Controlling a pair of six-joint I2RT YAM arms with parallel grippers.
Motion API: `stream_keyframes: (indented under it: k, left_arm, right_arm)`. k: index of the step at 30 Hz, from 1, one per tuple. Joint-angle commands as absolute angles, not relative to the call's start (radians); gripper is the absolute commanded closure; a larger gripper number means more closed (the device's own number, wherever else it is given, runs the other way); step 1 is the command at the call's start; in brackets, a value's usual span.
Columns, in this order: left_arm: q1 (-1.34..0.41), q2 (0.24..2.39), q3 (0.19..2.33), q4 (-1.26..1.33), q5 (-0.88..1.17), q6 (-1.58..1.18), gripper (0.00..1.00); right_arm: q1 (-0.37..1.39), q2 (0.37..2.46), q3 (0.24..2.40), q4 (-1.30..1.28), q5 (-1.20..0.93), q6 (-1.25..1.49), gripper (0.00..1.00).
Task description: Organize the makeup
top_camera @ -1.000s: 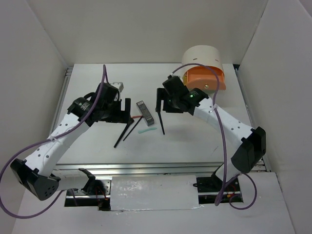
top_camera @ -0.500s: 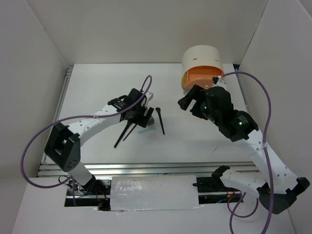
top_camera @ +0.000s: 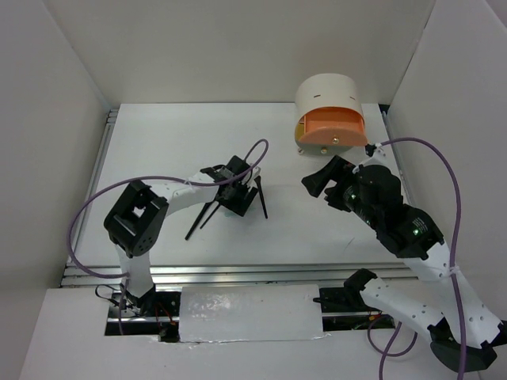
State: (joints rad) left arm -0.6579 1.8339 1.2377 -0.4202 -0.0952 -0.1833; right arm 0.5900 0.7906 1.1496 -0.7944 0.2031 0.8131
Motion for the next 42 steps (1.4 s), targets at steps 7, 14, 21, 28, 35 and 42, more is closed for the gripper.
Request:
stream_keyframes:
  k: [7, 14, 21, 28, 35, 42]
  left_arm:
    - [-0.675, 1.937, 1.282, -0.385, -0.069, -0.163, 0.17]
    - [-0.683, 1.947, 1.249, -0.397, -0.045, -0.187, 0.19]
    - [-0.724, 1.89, 1.16, -0.414, -0.04, -0.227, 0.3]
    - [-0.782, 1.862, 1.117, -0.459, -0.071, -0.247, 0.39]
    - [-0.787, 1.897, 1.111, -0.486, -0.09, -0.265, 0.43]
    - [-0.787, 1.928, 1.146, -0.526, -0.138, -0.311, 0.6]
  right_arm:
    - [0.583, 0.738, 1.12, -0.796, 0.219, 0.792, 0.1]
    - [0.583, 0.721, 1.114, -0.785, 0.225, 0.784, 0.1]
    - [0.584, 0.703, 1.115, -0.769, 0.229, 0.799, 0.1]
    - [0.584, 0.678, 1.094, -0.747, 0.221, 0.824, 0.1]
    - [0.584, 0.667, 1.077, -0.73, 0.215, 0.836, 0.11]
    - [0.583, 0.657, 1.075, -0.733, 0.218, 0.844, 0.11]
